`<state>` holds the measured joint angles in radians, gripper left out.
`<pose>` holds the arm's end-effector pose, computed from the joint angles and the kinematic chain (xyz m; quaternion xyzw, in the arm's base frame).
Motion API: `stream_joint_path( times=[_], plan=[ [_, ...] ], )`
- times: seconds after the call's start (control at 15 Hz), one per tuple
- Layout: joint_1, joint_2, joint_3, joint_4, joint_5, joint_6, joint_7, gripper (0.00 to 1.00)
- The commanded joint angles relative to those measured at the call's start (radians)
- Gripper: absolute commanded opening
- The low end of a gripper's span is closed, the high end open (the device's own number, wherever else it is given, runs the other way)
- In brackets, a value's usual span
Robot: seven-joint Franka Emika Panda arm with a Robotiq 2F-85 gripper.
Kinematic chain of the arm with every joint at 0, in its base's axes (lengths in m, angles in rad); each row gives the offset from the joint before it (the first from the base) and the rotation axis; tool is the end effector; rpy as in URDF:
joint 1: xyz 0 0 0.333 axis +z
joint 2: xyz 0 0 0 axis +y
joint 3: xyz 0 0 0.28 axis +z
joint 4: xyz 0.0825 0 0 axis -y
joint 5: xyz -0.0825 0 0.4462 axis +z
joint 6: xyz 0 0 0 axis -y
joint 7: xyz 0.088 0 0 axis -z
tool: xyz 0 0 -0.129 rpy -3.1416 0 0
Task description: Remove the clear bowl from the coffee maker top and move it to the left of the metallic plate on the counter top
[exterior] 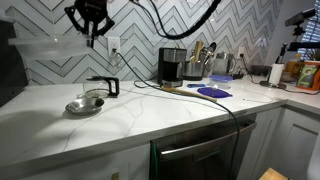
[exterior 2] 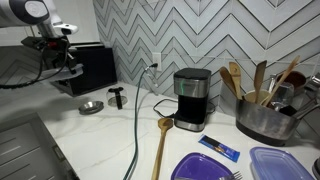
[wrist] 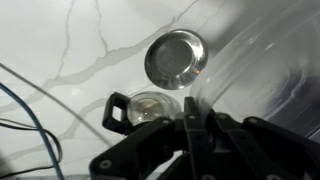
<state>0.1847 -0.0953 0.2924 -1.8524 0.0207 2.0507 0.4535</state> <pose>0.5584 0.2952 0.5174 -0.9895 -0.0096 -0.1307 0.0613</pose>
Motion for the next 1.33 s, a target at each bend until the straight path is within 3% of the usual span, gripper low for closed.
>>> stream_joint_path(
  times=[0.0, 0.67, 1.27],
  plan=[
    [0.047, 0.152, 0.010, 0.105, -0.002, 0.026, -0.128, 0.02],
    [0.088, 0.439, 0.015, 0.246, 0.060, 0.039, -0.563, 0.02],
    [0.134, 0.573, 0.000, 0.330, 0.001, 0.012, -0.618, 0.02]
  ],
)
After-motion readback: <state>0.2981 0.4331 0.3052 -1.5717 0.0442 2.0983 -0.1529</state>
